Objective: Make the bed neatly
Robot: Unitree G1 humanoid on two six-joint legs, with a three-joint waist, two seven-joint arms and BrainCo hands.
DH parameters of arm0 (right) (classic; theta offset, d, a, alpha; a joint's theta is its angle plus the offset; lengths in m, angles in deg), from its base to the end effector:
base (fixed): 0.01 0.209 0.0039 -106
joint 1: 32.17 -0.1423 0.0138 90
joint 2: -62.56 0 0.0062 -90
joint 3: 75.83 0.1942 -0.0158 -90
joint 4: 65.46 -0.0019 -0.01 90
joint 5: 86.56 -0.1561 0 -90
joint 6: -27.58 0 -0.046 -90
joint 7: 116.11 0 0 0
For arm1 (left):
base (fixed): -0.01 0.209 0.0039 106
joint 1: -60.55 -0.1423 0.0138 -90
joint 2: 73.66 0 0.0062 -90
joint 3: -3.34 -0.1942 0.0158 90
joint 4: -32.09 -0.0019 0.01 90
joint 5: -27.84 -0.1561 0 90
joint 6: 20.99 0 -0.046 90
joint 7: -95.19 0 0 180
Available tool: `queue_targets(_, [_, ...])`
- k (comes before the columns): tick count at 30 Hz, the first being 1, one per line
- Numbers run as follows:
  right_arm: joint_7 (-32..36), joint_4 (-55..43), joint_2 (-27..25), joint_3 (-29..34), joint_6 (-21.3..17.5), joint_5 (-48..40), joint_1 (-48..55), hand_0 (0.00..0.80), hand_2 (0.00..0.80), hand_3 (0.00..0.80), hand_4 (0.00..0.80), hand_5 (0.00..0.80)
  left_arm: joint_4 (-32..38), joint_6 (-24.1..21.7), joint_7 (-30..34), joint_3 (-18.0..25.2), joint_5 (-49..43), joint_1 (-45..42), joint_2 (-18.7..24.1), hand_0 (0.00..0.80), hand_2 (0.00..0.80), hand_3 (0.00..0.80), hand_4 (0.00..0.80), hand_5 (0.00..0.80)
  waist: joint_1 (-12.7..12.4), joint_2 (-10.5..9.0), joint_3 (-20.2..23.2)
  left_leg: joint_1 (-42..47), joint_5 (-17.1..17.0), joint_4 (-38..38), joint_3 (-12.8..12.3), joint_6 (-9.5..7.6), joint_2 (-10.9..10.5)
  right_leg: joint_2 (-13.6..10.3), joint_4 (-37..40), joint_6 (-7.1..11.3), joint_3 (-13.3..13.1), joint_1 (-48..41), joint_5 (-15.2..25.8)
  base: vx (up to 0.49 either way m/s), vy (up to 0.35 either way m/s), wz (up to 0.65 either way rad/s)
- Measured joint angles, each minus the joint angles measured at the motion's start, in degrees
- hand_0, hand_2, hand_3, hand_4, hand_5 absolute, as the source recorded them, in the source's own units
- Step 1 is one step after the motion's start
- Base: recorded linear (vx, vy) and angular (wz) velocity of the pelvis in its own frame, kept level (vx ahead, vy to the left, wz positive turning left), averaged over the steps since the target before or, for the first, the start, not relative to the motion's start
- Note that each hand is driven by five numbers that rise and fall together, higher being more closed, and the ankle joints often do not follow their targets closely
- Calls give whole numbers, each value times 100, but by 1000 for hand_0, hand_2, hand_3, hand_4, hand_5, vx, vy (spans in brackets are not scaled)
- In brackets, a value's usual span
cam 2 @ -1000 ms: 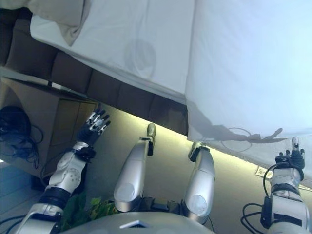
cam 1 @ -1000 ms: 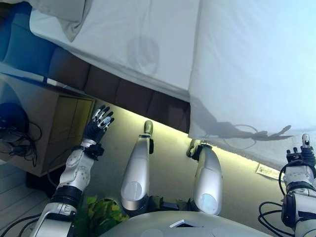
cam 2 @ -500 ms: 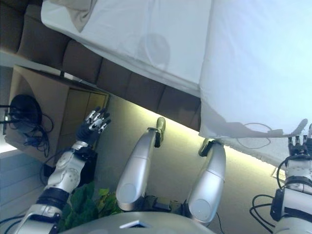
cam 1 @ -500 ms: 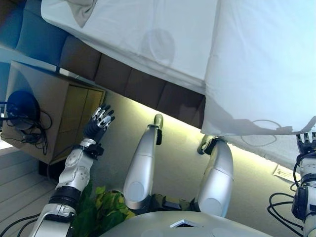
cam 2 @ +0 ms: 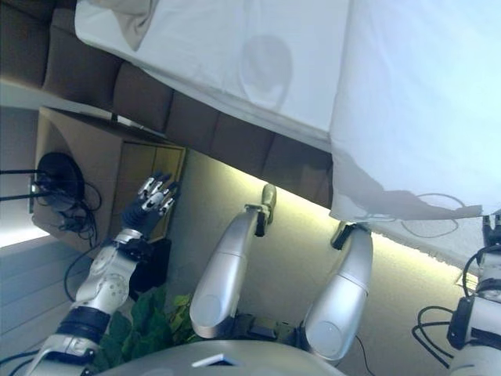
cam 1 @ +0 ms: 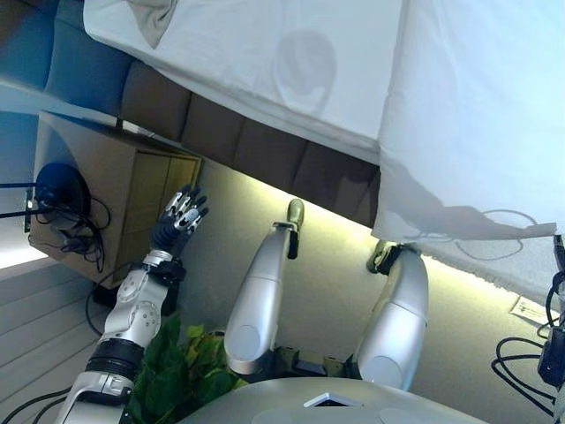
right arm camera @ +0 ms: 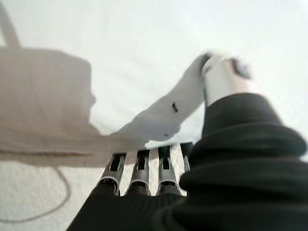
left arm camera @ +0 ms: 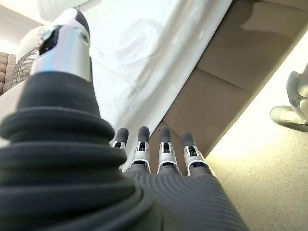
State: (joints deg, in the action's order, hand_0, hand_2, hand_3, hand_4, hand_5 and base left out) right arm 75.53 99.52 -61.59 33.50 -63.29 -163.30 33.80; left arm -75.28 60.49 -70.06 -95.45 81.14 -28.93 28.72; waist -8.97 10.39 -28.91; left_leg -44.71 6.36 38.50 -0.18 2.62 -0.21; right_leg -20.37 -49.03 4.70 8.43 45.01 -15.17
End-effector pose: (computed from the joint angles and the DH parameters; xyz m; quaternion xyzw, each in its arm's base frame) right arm 0.1851 -0.4456 0.0535 0.3791 -0.0303 -0.4056 0.8312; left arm 0.2115 0.2477 -0.0006 -0.2074 0.0612 -0.0718 0.9737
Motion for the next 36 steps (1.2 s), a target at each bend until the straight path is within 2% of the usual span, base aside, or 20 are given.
queue_targets(7, [2,-329,-23,-129,-5,133,-527,800,800,800,800,800,7,44,13,-1,38,-10,0,0,0,0,0,0,-33,67,17,13,-49,-39,17,5,3,-4,-21,-15,13,0,7,0,0,0])
queue_targets(14, [2,-413,94,-141,-43,467,-357,800,800,800,800,800,27,51,12,-3,161,-7,-11,0,0,0,0,0,-116,66,17,319,-105,-300,33,30,-10,-8,202,37,105,-320,41,23,46,3])
queue_targets(19, [33,-407,410,-214,-59,511,-256,800,800,800,800,800,87,70,15,-2,202,48,-14,0,0,0,0,0,-122,82,30,847,-346,-910,160,75,-73,-60,620,57,387,-919,108,66,57,17])
queue_targets(23, [34,-413,610,-381,-99,619,-327,800,800,800,800,800,131,176,-5,-7,220,150,-27,0,0,0,0,0,-156,150,84,1252,-553,-1376,206,56,-123,-185,863,82,715,-1420,118,109,38,34])
queue_targets(26, [23,-439,939,-489,-126,635,-331,800,800,800,800,800,127,253,-7,-7,220,209,-36,0,0,0,0,0,-251,176,206,1526,-626,-1583,281,59,-124,-193,1078,96,950,-1833,125,137,-4,28])
queue_targets(32, [-311,-526,1683,-1073,-297,929,-283,800,800,800,800,800,0,380,74,3,195,175,-93,0,0,0,0,0,-493,169,779,1941,-686,-1886,492,48,-157,-170,1515,166,1393,-2566,135,138,-13,25])
queue_targets(36, [-722,-681,2175,-1501,-370,1443,-240,800,800,800,800,800,-125,426,186,3,137,61,-147,0,0,0,0,0,-649,54,1086,2163,-686,-2043,614,52,-164,-115,1799,203,1588,-2964,139,132,21,19])
